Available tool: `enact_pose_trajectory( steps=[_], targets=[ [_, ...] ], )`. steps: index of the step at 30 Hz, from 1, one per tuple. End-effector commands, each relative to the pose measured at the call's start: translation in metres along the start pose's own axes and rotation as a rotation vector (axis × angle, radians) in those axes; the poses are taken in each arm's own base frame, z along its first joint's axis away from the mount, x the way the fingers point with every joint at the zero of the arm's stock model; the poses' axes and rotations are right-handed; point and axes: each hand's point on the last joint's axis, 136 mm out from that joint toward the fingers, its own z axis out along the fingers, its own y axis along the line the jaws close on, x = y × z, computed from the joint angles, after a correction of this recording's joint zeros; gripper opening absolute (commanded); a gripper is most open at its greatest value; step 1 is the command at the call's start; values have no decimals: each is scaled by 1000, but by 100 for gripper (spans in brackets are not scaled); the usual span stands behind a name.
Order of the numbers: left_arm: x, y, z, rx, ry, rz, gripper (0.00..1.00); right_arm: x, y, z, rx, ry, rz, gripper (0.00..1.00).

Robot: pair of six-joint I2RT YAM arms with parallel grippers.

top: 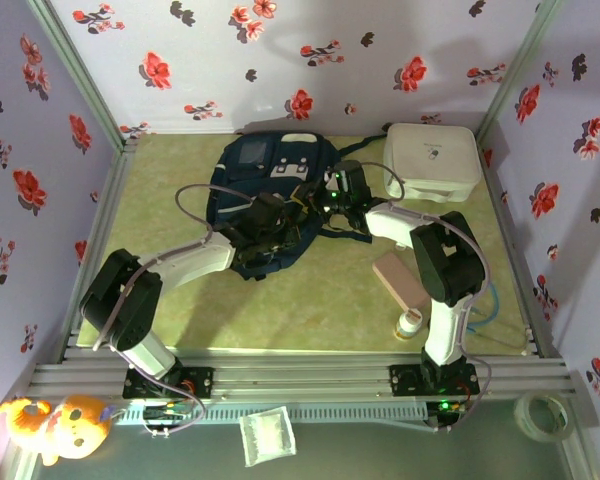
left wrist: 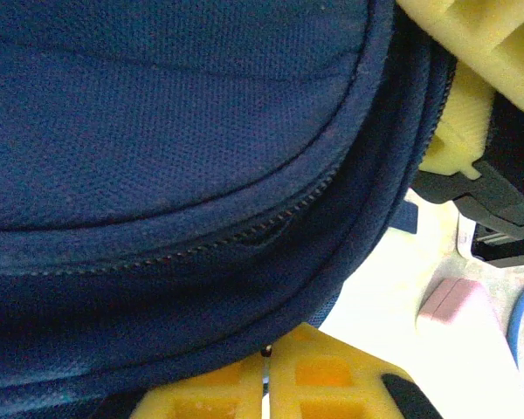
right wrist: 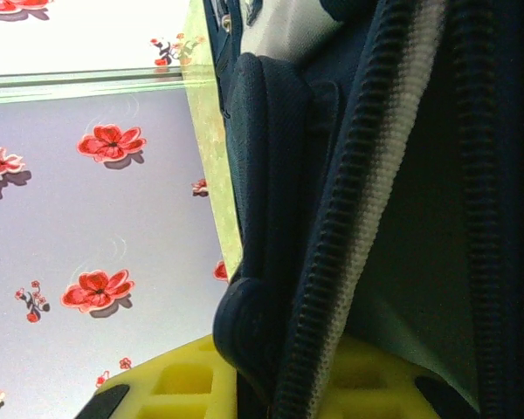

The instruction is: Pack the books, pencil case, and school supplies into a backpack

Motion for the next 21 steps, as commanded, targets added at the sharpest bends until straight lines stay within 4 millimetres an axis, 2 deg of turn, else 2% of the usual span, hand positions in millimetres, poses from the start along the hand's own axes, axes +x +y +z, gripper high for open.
enact_pose_trajectory(
  steps=[1,10,16,19,21],
  targets=[
    [-26,12,-9,-71,-105,7,3,12,22,-2,-31,43,-62,15],
    [-8,41,-35,-104,-56,38,0,-13,8,-10,19,-35,-51,13],
    [4,77,-44,-170,-8,14,0,-17,-7,-9,58,-56,-35,11],
    [5,81,-43,-167,13,10,0,-16,-8,-8,57,-54,-35,11],
    [4,76,-40,-140,18,25,1,-15,-7,-7,54,-49,-36,11]
  ],
)
